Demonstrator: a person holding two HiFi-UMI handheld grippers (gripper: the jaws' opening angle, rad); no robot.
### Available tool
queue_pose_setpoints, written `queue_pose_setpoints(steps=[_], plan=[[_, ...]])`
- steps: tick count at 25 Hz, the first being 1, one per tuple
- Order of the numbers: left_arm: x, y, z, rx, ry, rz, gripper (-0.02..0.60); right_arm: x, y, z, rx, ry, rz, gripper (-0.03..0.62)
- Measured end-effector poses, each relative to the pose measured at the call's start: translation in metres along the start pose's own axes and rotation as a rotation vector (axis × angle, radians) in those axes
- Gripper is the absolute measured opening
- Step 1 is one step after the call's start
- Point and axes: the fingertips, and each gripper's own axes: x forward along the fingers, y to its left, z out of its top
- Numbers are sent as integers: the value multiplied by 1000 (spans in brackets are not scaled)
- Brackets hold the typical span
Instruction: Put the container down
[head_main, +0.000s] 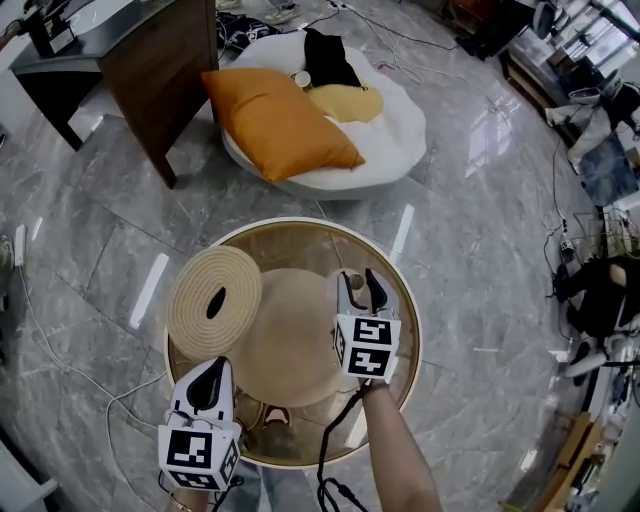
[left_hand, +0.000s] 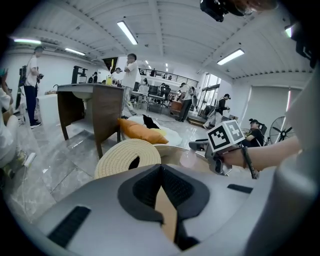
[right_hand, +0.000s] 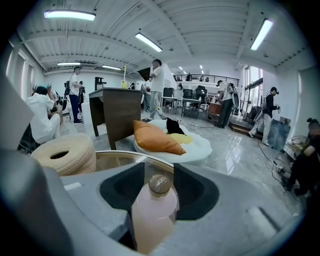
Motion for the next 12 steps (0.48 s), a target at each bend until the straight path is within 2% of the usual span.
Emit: queue_pose_setpoints(steps=[7, 12], plan=[[-29, -5, 33, 19, -32, -11, -8, -43, -1, 19, 38, 4, -24, 166], [-64, -15, 55, 42, -48, -31, -8, -96, 5, 29, 34, 23, -39, 166]])
